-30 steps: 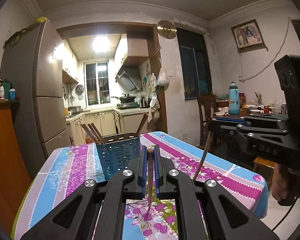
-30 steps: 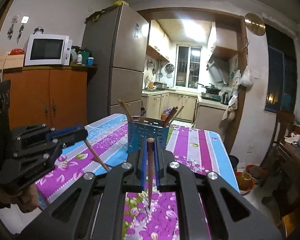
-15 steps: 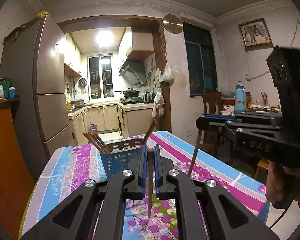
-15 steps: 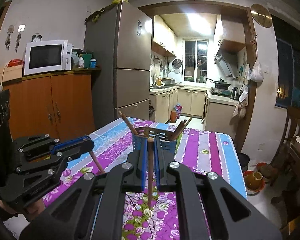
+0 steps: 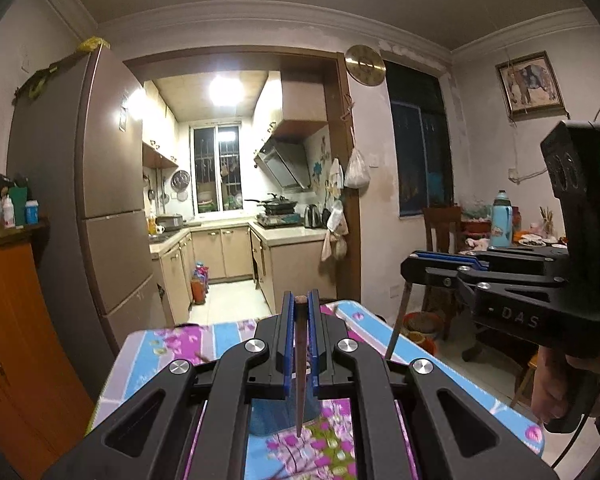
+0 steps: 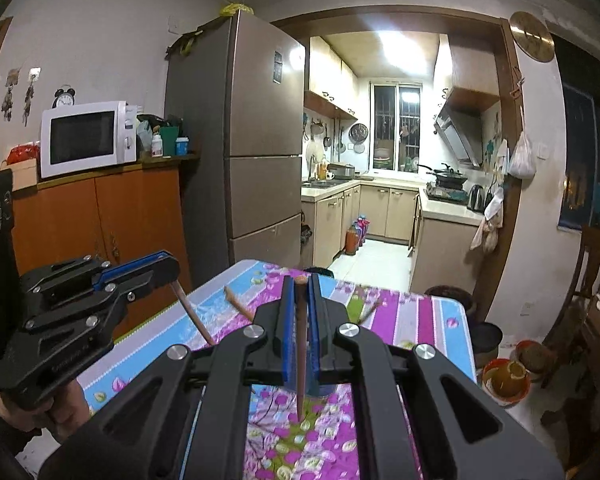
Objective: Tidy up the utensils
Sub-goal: 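Lower both chopsticks into the holder and open both tools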
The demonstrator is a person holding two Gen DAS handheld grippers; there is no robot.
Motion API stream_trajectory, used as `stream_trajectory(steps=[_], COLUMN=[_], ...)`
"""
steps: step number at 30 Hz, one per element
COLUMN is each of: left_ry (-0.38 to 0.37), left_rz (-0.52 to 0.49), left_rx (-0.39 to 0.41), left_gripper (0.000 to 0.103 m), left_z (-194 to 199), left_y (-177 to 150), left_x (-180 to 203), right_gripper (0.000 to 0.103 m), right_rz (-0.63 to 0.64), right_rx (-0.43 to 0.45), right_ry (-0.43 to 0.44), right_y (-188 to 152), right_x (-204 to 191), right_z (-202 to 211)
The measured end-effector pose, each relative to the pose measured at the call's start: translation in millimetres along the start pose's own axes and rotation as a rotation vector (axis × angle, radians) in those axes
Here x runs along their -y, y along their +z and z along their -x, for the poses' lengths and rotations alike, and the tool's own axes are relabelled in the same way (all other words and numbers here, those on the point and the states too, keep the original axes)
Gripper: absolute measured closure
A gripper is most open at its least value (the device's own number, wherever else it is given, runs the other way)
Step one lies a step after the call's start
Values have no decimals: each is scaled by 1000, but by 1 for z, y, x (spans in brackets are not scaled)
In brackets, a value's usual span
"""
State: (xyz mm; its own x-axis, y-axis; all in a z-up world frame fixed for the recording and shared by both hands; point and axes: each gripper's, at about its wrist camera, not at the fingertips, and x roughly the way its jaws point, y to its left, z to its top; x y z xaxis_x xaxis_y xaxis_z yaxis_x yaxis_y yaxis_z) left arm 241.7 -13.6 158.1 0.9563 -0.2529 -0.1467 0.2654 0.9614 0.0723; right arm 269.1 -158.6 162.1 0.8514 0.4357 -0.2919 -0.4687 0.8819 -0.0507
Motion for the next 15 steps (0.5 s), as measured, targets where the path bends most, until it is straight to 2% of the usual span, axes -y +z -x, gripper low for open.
stream_trajectory(steps=[9, 15], left_ry=[39, 62], left_rz=[-1, 2], left_rx=[44, 60], left_gripper=[95, 95], left_z=[-27, -53], left_y=[49, 64], left_x=[-9, -20], right_gripper=[98, 98], right_rz=[3, -12], right_rx=[31, 40], right_ry=[-8, -12], right_y=[54, 75], right_x=[18, 33], right_z=[-25, -49])
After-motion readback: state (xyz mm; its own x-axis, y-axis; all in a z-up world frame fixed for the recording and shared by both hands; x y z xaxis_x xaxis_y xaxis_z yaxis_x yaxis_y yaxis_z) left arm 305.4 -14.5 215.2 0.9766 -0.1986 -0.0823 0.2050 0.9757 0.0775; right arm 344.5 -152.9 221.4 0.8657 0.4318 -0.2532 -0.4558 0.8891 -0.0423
